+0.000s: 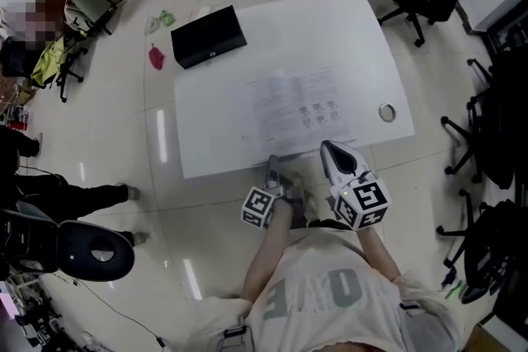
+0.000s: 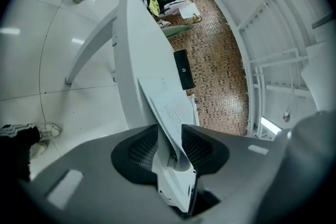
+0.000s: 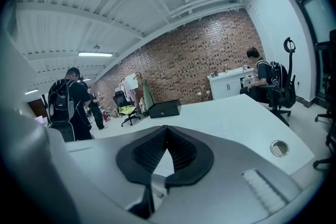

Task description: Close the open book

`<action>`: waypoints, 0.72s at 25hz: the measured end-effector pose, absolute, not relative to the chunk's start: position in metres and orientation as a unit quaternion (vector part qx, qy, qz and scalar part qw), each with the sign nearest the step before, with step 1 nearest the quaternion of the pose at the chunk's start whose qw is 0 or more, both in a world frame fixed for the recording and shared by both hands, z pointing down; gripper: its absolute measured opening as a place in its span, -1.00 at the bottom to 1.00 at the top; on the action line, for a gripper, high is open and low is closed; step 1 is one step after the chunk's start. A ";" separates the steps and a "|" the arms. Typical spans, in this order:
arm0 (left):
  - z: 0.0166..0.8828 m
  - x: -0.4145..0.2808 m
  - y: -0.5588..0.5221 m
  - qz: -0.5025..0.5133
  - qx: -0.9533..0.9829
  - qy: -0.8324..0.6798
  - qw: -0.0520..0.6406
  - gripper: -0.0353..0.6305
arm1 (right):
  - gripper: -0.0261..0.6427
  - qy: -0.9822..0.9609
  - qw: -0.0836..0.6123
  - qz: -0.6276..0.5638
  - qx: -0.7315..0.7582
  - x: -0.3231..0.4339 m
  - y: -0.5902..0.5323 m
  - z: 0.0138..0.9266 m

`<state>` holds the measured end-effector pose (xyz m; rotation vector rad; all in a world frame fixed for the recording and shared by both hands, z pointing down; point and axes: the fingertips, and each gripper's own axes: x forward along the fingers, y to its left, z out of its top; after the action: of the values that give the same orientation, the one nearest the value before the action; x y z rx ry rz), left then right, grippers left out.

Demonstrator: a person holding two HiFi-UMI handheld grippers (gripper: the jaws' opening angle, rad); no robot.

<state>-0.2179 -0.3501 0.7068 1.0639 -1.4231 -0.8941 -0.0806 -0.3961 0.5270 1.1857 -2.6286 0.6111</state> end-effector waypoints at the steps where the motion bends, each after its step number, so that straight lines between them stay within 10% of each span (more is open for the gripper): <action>1: 0.707 -0.217 -0.352 -0.386 0.444 -0.595 0.548 -0.44 | -0.91 -0.888 0.099 0.205 0.401 -0.081 -0.397 0.528; 18: 0.700 -0.217 -0.358 -0.336 0.489 -0.634 0.496 -0.77 | -0.91 -0.886 0.104 0.205 0.402 -0.079 -0.395 0.534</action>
<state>-0.2169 -0.3578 0.7003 1.1844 -1.5351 -0.8132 -0.0786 -0.3951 0.5341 1.1859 -2.6140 0.6040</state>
